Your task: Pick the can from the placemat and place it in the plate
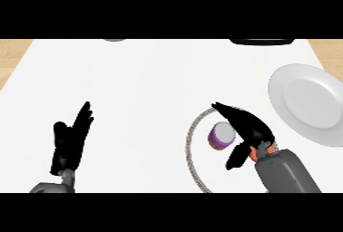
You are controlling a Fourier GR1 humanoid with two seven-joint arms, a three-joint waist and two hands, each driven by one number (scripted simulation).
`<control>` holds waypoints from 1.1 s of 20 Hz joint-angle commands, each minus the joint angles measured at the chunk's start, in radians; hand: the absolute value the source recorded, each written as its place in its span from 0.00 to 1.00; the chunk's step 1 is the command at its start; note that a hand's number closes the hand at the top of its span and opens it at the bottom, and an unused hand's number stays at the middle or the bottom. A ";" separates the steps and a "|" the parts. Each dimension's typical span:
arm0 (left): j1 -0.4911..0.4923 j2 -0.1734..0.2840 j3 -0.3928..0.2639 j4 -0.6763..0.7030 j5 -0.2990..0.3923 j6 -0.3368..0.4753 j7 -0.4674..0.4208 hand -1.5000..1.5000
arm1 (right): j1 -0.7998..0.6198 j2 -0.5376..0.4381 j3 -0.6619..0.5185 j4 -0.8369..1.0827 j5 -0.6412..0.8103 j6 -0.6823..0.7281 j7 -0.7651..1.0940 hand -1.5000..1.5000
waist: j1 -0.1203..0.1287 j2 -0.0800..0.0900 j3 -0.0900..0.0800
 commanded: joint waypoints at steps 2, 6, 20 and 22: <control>-0.003 -0.031 0.042 0.098 0.006 -0.063 -0.078 0.50 | 0.008 0.039 -0.009 0.026 0.056 -0.012 -0.025 0.00 | -0.001 0.000 0.000; 0.021 -0.028 0.038 0.021 -0.025 -0.047 -0.034 0.50 | -0.034 0.014 -0.009 0.028 0.092 -0.016 -0.102 1.00 | 0.001 0.000 0.000; 0.029 -0.042 0.046 -0.055 -0.052 -0.055 0.030 0.50 | -0.078 0.017 -0.118 0.048 0.271 -0.303 -0.081 1.00 | 0.004 -0.001 0.000; -0.054 -0.060 0.074 0.049 -0.053 -0.039 0.017 0.50 | -0.079 -0.020 -0.169 0.165 0.287 -0.398 -0.157 1.00 | 0.002 0.004 0.000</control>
